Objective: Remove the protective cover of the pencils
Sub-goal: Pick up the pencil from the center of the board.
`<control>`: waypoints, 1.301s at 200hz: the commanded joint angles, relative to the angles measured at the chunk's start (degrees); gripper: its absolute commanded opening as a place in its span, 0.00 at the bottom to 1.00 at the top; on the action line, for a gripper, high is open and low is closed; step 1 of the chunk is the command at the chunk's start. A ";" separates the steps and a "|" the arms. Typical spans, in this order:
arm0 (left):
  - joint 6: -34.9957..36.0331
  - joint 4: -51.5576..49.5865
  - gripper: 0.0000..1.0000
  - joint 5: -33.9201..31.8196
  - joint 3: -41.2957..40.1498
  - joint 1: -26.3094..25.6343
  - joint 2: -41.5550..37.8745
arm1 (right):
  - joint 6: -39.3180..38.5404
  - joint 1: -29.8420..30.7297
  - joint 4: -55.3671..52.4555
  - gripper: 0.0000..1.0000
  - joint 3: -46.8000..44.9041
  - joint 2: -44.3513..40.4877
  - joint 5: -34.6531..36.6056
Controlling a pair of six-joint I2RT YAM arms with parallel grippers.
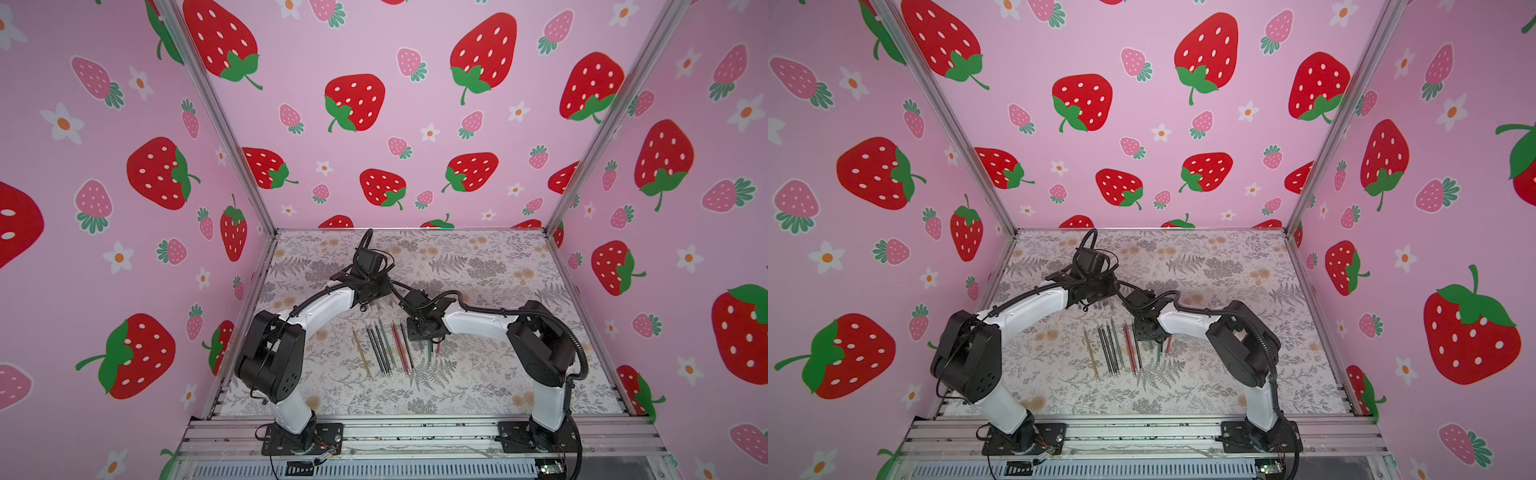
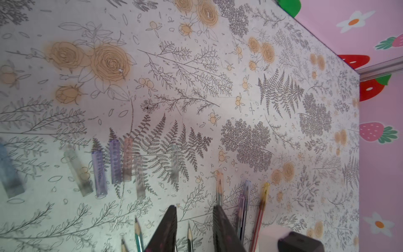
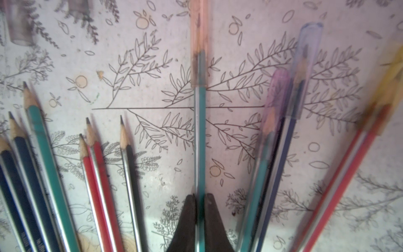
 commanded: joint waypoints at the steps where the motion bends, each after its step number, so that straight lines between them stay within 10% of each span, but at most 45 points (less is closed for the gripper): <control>1: -1.93 2.93 0.34 -2.90 -4.46 0.09 -5.69 | 0.81 -0.24 -3.34 0.06 -0.81 3.03 -1.44; 104: -3.06 19.51 0.47 -8.64 -29.12 2.50 -32.73 | -1.58 -0.15 -1.67 0.00 -1.32 0.45 -1.73; 260: -5.98 24.27 0.47 5.04 -29.60 7.10 -28.04 | -5.32 2.78 6.53 0.00 -8.11 -11.02 1.14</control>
